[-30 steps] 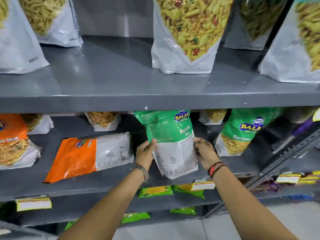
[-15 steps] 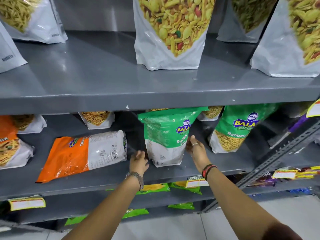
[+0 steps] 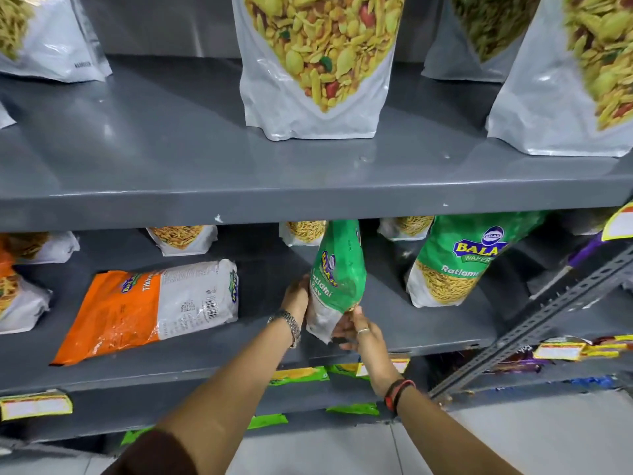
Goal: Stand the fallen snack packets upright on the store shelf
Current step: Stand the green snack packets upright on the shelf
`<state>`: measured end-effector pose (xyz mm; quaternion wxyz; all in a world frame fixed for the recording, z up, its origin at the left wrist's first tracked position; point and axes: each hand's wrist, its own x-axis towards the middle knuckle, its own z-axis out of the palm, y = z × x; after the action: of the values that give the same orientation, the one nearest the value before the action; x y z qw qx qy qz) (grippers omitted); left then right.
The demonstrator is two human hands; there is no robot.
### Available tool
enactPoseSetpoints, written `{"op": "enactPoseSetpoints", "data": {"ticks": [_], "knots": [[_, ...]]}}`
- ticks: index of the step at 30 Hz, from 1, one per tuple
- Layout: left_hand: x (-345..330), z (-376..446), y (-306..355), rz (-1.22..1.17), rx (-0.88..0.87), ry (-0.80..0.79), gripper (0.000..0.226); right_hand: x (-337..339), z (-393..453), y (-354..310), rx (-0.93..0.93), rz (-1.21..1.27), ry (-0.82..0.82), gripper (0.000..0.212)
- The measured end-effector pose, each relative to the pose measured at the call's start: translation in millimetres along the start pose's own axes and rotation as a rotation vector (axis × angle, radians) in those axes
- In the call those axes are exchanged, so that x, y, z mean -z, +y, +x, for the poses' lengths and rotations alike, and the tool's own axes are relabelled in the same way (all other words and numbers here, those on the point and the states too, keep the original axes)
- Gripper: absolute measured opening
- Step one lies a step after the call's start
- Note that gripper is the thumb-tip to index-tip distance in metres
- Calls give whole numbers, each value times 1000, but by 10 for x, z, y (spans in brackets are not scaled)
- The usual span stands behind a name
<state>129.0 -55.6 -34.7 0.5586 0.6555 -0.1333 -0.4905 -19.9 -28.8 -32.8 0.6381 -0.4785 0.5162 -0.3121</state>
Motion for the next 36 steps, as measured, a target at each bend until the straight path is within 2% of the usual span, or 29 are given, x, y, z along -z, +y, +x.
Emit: {"op": "enactPoseSetpoints", "data": {"ticks": [3,8,10,13,15,18,22,26,29,31,34,36], "knots": [[42,23,-63,29,-32,28,33,28,28,-19,20,-67,-28,49],[227,-399,-464,-59,-80,177,32,257,214,-171,58,26,193,47],[259,-599,-596,-109,-85,166,33,298,380,-313,44,98,227,47],[148,-828,-617,-194,-18,14,32,261,645,-566,-17,113,126,63],[31,-879,-570,-204,20,-82,40,201,734,-674,-53,94,5,73],[-98,-871,-522,-98,13,-101,55,109,722,-675,-86,79,-128,82],[-158,-788,-373,8,-5,-27,60,91,550,-538,-3,73,3,67],[-196,-484,-100,-125,107,-14,57,182,279,-406,125,183,105,42],[-234,-418,22,-146,139,-25,59,266,165,-320,139,133,123,48],[-250,-422,62,-158,85,-57,60,314,129,-281,138,122,115,52],[-208,-355,67,-143,41,-82,60,353,105,-231,150,121,89,46],[-139,-333,47,-84,32,-38,62,367,94,-156,124,83,121,38]]}}
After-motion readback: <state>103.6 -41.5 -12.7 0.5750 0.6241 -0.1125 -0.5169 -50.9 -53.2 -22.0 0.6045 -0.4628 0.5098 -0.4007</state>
